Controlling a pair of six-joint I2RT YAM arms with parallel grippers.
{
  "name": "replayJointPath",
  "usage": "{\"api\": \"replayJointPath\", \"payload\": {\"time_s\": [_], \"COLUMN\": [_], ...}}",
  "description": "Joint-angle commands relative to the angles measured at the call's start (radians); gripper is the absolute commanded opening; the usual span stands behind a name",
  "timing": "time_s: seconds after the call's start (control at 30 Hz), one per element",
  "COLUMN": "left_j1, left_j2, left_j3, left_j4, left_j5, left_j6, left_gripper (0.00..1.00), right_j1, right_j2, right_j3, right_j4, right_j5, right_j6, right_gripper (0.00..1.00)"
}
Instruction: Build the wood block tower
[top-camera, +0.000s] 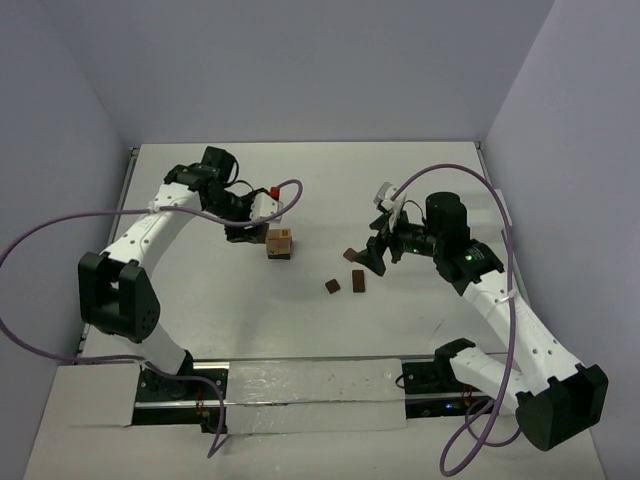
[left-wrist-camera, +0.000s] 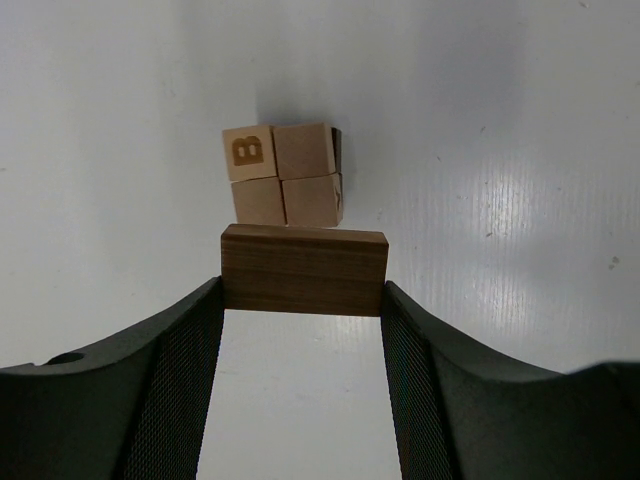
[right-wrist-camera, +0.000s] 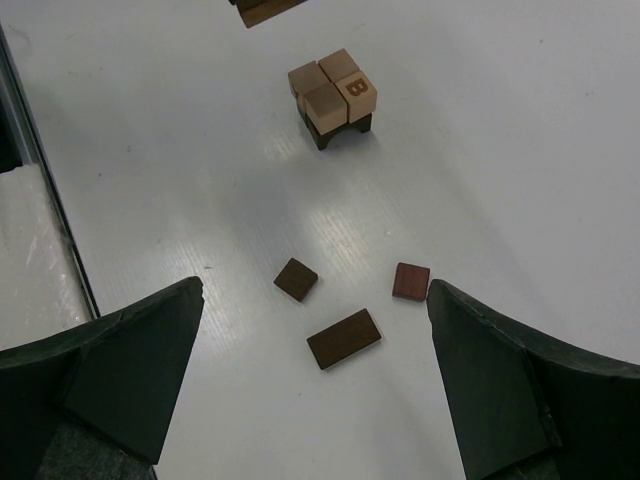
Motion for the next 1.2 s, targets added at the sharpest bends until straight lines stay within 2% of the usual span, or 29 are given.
{"api": "replayJointPath", "payload": {"time_s": [0.0,0.27,0.63,1.17], "left_j1": [0.004,-0.002,-0.023,-0.055], "left_j2": [0.064,0.203,0.196,0.219], "left_j3": [0.054,0.155,0.099,0.068], "left_j4": [-0.036,-0.003,0.071,0.126], "left_j5": [0.049,0.019,-0.025,-0.064], "left_j6": [0.093,-0.042,-0.126,-0.17], "left_gripper": [0.05,0.07,0.09,0.22], "right_j1": [-0.008,-0.008,-0.008,-0.008], "right_j2": [0.009,0.039,0.069,0.08], "right_j3": [0.028,0.039,0.048,0.041], "right_j4": [-0.038,-0.062,-0.042,-0.03], "right_j5": [0.002,0.028,0.011,0.011], "right_j6": [-0.012,-0.025,-0.022,-0.03], "right_gripper": [1.0,1.0,1.0,1.0]}}
